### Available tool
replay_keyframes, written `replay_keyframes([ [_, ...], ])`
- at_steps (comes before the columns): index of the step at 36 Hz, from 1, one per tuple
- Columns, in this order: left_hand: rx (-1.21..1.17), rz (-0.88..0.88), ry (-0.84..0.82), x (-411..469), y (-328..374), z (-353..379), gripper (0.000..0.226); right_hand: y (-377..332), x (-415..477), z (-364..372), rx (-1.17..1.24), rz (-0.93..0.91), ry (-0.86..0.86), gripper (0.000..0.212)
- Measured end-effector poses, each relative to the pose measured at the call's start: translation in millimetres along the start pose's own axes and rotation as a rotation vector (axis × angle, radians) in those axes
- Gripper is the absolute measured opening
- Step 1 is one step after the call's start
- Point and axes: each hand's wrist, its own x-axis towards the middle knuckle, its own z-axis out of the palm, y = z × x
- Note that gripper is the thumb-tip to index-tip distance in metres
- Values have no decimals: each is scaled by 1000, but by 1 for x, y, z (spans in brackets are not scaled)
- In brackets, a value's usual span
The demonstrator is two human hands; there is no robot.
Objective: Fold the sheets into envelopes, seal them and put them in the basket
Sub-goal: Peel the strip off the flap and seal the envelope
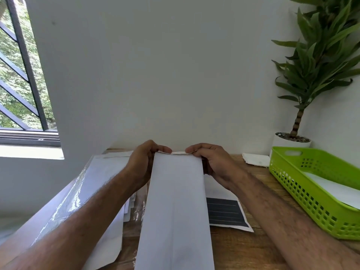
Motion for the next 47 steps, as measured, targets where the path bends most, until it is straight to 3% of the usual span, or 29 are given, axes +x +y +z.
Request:
replay_keyframes([
  [3, 87, -14, 31, 1, 1, 0, 38, 0, 1, 2, 9, 24, 21, 33],
  [6, 202, 89, 68, 1, -2, 1, 37, 0, 1, 1, 17, 39, 24, 29],
  [8, 205, 121, 56, 0, -5, 2, 27, 2, 1, 2, -7, 12, 51, 20],
  [11, 229, 142, 46, 1, -8, 2, 15, 8, 3, 4, -14, -28, 98, 22],
  [16, 190, 110, 22, 5, -11, 0, 24, 13, 6, 5, -17, 6, 145, 28],
  [23, 268, 129, -15, 7, -12, -2, 14, 9, 7, 3, -65, 22, 144, 13],
  [27, 293, 164, -49, 3, -12, 7, 14, 11, 6, 3, -147, -44, 197, 23],
  [34, 333, 126, -169, -6, 3, 8, 20, -2, 2, -3, -196, -28, 61, 13],
  [39, 346, 42, -287, -12, 24, 4, 25, -27, -8, -13, -301, -78, -49, 18],
  [43, 493, 150, -262, -22, 36, 16, 21, -47, -18, -13, -479, -123, -40, 15],
  [47, 592, 263, -236, -39, 52, 43, 15, -80, -36, -17, -693, -119, -134, 22],
])
